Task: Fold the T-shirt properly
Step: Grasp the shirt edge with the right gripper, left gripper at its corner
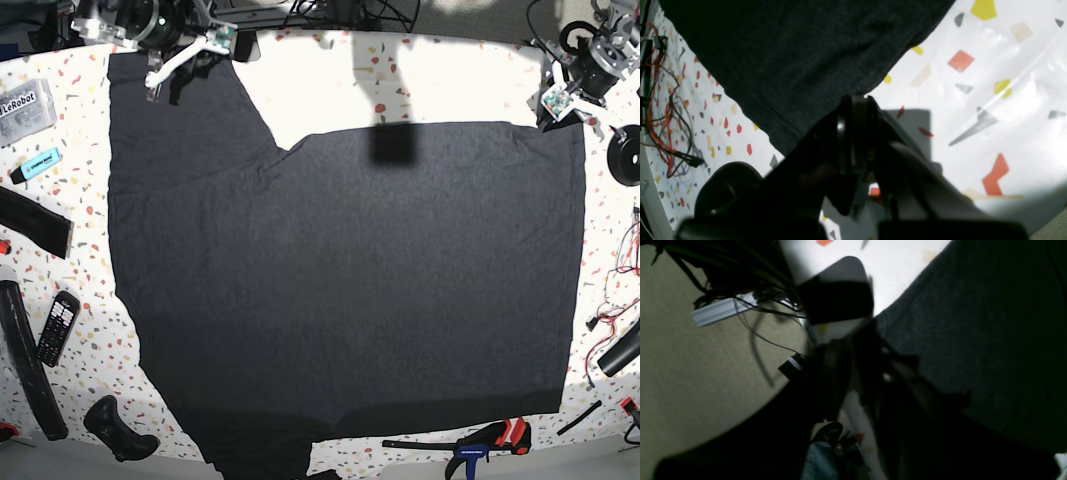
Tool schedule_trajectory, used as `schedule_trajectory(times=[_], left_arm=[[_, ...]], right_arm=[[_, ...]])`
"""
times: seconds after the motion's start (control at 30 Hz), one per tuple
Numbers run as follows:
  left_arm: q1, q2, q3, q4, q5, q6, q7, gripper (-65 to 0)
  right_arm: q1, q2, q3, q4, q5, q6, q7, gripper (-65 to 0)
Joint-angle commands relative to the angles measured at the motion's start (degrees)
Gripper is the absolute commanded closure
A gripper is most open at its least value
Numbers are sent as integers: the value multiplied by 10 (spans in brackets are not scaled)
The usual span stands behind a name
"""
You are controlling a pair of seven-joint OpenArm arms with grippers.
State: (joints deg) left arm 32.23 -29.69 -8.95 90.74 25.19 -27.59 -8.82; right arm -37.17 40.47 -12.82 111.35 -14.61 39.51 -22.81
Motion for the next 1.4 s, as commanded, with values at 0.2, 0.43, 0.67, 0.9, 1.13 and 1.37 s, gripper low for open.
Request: schedule_trajectory(times=[0.2, 0.43, 0.67, 0.9, 1.13, 1.37], left_arm=[[3, -8, -3, 4, -4, -3, -3, 0], [3, -8, -3, 4, -4, -3, -3, 0], [3, -8, -3, 4, -3, -2, -3, 0], [3, -8, -3, 4, -2, 0, -3, 0], [3, -8, -3, 4, -2, 0, -3, 0], [0, -8, -3, 11, -2, 42, -3, 0]], right_arm=[[1, 3, 1, -5, -19, -83, 16, -112], [2, 3, 1, -5, -50, -87, 16, 0], [25, 3, 1, -3, -9, -87, 9, 0], [53, 3, 1, 19, 31, -88, -7, 0], [75, 3, 1, 39, 63, -88, -25, 0], [89, 3, 1, 39, 64, -88, -28, 0]])
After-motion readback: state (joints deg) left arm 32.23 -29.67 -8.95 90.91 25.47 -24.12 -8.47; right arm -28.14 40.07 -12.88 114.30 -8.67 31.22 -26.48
